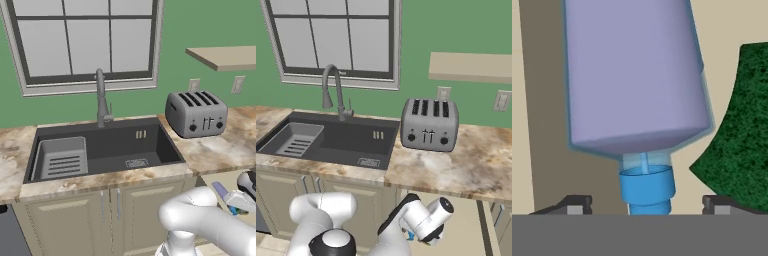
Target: Restock the sink supplies by placing the sponge and soap dispenser on the counter and next to the sink. Make sure the soap dispenser is upright.
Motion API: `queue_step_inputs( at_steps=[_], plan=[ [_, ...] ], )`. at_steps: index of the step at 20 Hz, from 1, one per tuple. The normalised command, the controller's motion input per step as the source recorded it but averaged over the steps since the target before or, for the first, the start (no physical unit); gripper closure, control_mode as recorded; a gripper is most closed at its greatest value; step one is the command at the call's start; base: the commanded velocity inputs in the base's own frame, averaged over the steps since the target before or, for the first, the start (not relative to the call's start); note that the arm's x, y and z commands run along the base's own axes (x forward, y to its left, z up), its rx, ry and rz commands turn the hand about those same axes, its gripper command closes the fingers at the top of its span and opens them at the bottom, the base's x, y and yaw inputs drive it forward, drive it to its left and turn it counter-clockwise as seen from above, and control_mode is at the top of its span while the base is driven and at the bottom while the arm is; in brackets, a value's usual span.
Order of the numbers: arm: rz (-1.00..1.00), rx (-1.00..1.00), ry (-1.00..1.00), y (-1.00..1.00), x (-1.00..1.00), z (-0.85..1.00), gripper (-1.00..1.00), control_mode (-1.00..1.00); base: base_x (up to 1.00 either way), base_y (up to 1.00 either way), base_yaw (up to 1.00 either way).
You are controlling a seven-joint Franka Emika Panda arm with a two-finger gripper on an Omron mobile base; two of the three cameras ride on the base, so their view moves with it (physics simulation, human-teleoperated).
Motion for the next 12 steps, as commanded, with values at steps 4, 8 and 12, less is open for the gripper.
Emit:
queue_step_inputs(
  at_steps=[4, 8, 12],
  plan=[
    [0.0, 0.02, -0.02, 0.26, 0.0, 0.0, -1.0, -1.0, 0.0, 0.0, 0.0],
    [0.0, 0.02, -0.03, 0.26, 0.02, -0.05, -1.0, -1.0, 0.0, 0.0, 0.0],
    [0.0, 0.01, -0.03, 0.23, 0.06, -0.14, -1.0, -1.0, 0.0, 0.0, 0.0]
  ],
)
